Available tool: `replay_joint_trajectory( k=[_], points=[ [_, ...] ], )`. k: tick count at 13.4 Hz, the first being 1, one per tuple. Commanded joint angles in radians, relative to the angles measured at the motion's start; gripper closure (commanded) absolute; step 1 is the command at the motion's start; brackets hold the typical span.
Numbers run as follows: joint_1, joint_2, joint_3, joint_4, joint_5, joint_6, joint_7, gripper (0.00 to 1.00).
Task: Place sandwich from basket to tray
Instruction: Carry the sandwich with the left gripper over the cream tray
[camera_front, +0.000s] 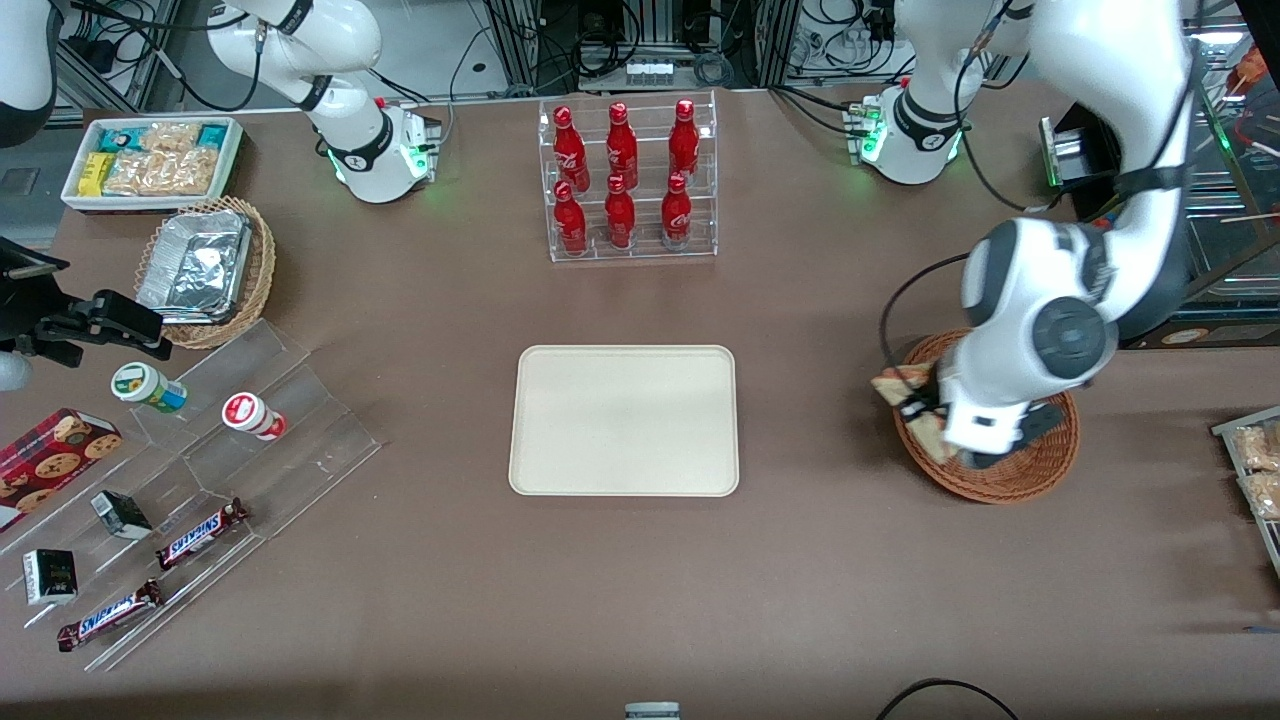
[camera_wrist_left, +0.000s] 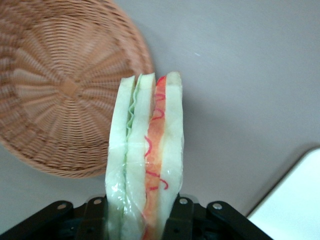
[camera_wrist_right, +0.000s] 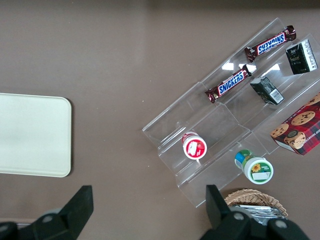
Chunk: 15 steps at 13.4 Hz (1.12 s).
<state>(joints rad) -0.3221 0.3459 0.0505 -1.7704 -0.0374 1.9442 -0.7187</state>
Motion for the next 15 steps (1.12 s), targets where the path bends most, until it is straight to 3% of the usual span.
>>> replay_joint_trajectory(
  k=[1, 5, 7, 10, 15],
  points=[
    [-0.086, 0.077, 0.003, 0.095, -0.012, -0.007, 0.025, 0.63],
    [-0.173, 0.252, -0.046, 0.274, -0.012, 0.042, 0.059, 0.61],
    [-0.201, 0.283, -0.057, 0.29, -0.012, 0.115, 0.093, 0.6],
    [-0.206, 0.344, -0.145, 0.301, -0.01, 0.179, 0.153, 0.59],
    [-0.261, 0.481, -0.147, 0.387, -0.007, 0.205, 0.151, 0.57]
  ],
)
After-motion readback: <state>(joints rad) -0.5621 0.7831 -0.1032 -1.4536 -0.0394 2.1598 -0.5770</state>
